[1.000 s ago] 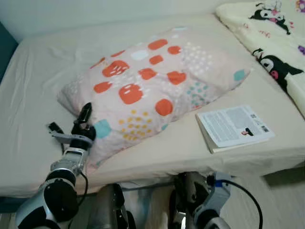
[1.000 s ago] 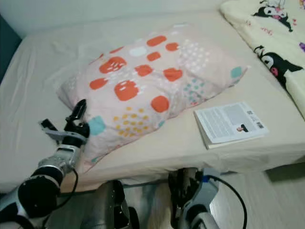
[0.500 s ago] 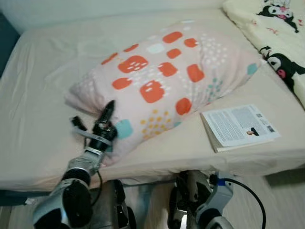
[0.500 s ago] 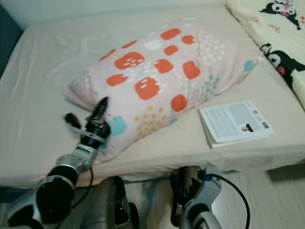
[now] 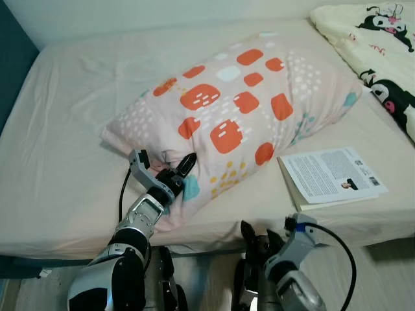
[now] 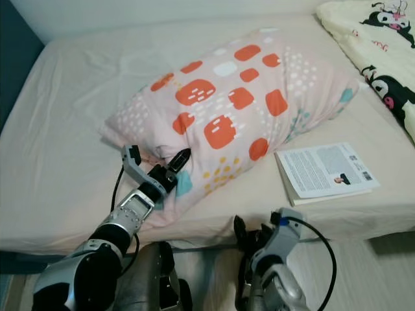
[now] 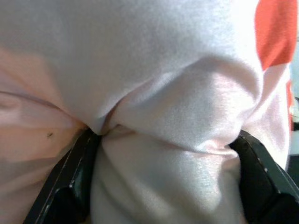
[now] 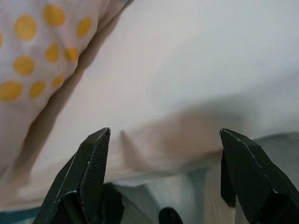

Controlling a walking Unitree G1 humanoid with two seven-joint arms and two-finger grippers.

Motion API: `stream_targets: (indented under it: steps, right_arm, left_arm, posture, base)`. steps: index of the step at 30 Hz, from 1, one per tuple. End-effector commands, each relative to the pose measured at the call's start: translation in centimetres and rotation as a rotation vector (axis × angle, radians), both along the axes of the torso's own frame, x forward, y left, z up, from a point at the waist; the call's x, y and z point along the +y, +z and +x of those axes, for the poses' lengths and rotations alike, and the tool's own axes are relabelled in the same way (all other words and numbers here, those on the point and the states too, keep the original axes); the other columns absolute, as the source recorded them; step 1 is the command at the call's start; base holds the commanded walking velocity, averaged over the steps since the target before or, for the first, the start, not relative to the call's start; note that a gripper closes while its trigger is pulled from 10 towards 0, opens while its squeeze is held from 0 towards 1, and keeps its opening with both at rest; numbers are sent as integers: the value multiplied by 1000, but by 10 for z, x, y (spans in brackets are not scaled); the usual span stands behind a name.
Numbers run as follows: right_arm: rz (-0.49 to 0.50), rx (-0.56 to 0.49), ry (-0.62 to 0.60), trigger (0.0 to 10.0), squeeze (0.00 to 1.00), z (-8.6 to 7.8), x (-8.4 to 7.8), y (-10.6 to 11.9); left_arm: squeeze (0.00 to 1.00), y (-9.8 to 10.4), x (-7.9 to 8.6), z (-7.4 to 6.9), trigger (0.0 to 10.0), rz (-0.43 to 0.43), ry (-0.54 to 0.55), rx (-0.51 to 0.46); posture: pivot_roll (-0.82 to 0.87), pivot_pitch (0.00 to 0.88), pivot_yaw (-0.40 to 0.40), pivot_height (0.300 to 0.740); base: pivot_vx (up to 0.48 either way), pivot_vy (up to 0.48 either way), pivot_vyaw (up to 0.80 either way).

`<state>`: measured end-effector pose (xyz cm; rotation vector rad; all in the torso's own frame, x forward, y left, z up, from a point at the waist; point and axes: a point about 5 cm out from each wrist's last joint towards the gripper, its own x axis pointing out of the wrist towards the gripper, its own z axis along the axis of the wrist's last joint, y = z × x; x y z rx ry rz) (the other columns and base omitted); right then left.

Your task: Clean up the room

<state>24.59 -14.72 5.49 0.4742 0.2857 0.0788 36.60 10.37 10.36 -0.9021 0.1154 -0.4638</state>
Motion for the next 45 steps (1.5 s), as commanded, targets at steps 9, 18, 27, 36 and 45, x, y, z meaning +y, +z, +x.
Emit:
stream_targets:
  steps: [9,18,27,36,45]
  right_arm:
    - [8,-27,21,10000,0,26,-1,-1]
    - [-10,-61,34,10000,0,45,-3,8]
    - [-33,-100,52,10000,0,66,-8,17]
    - [-30,-114,72,10000,0,70,-2,17]
    - [-19,-122,84,10000,0,72,3,14]
  left_arm:
    - [259,23,-4,12,0,-58,26,-50]
    - [0,18,-8,8,0,-100,-8,-36]
    - [0,15,-4,9,0,-98,22,-3]
    - [0,75,54,37,0,-104,277,-116]
    - [0,113,159,34,0,126,806,-5]
  posture:
    - [-94,113,73,600]
    - [-92,49,69,600]
    - [-94,0,59,600]
    - [-86,0,57,600]
    - [-92,0,63,600]
  base:
    - [0,0,0]
    - [0,0,0]
    - [0,0,0]
    - [0,0,0]
    - [0,0,0]
